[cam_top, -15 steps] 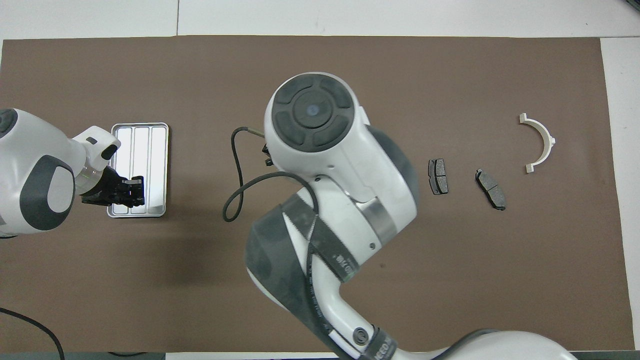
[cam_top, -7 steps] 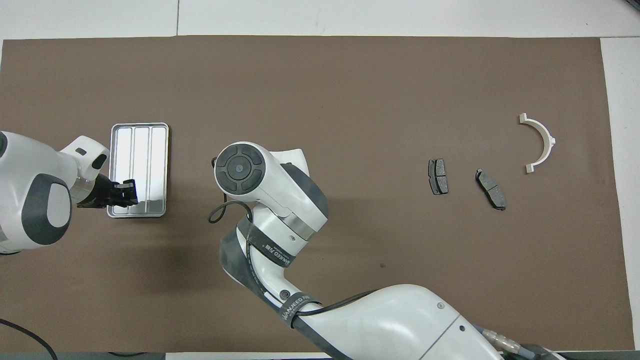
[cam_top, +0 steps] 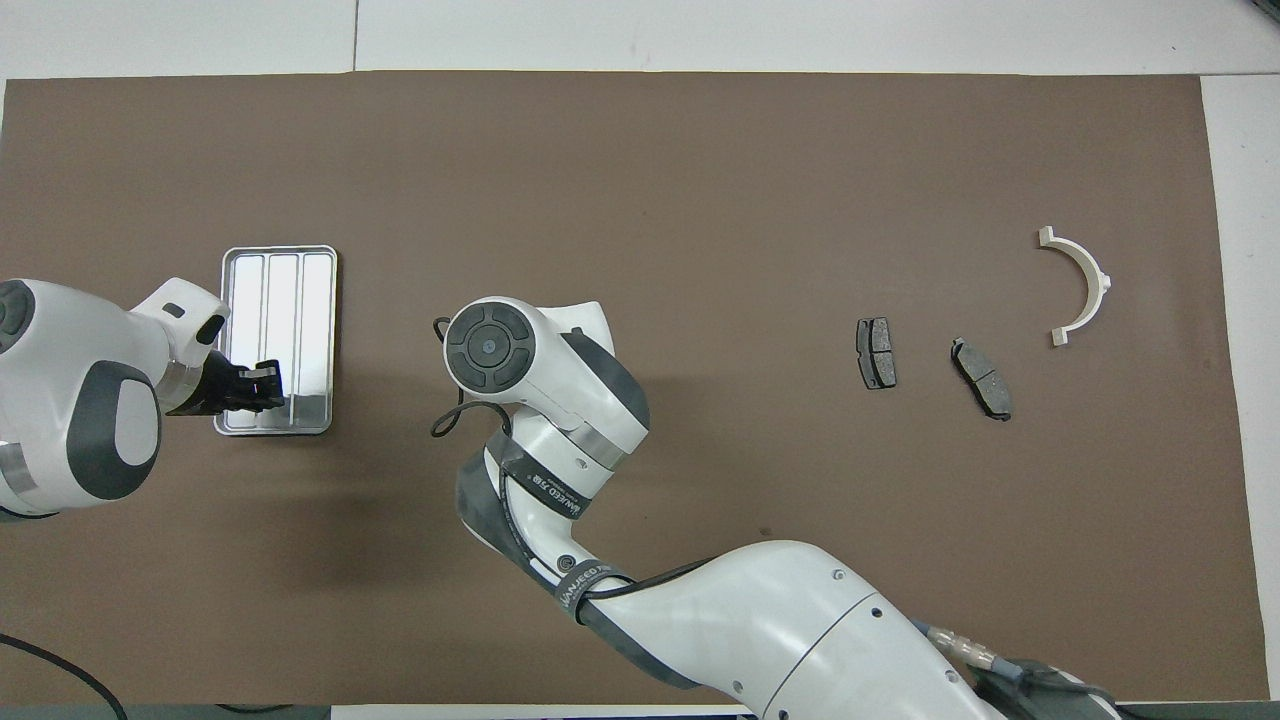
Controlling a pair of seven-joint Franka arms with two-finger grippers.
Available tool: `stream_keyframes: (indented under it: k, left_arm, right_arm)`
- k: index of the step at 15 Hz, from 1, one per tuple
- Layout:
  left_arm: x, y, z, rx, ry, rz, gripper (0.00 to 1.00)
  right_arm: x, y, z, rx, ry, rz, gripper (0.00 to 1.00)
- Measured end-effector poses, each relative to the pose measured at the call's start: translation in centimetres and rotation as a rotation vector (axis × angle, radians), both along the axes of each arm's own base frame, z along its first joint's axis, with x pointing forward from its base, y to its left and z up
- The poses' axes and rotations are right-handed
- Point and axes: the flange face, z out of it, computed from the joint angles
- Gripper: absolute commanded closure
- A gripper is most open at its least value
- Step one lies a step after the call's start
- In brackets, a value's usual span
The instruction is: Pick bearing gear from pile to tray
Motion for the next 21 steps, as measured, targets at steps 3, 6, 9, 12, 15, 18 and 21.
stream_keyframes:
  k: [3,6,9,12,15,18,21]
  left_arm:
    - [0.1,0.0,-0.1,0.002,-0.014,0.005,0.99]
    - [0.1,-0.7,-0.9,0.006,-0.022,0.020,0.98]
    - [0.1,-1.0,-1.2,0.007,-0.020,0.024,0.48]
    - [0.1,-1.1,-1.3,0.007,-0.021,0.023,0.00]
    - [0.8,-1.5,-0.4,0.007,-0.034,0.028,0.00]
    - [2.5,-5.1,3.0,0.013,-0.004,0.115,0.00]
    - [3.7,-12.4,6.3,0.027,-0.010,0.262,0.00]
  right_arm:
    - [-0.1,0.2,-0.2,0.001,-0.003,0.003,0.03]
    - [0.5,-0.4,0.1,-0.004,-0.014,-0.005,0.00]
    - [3.2,-3.3,2.7,-0.007,-0.029,-0.027,0.00]
    - [6.4,-7.8,8.0,0.001,-0.066,0.023,0.00]
    - [8.9,-13.2,12.2,0.011,-0.070,0.125,0.00]
    - [11.4,-19.5,14.0,0.007,-0.038,0.219,0.00]
    - [13.4,-26.0,14.7,-0.016,-0.005,0.333,0.00]
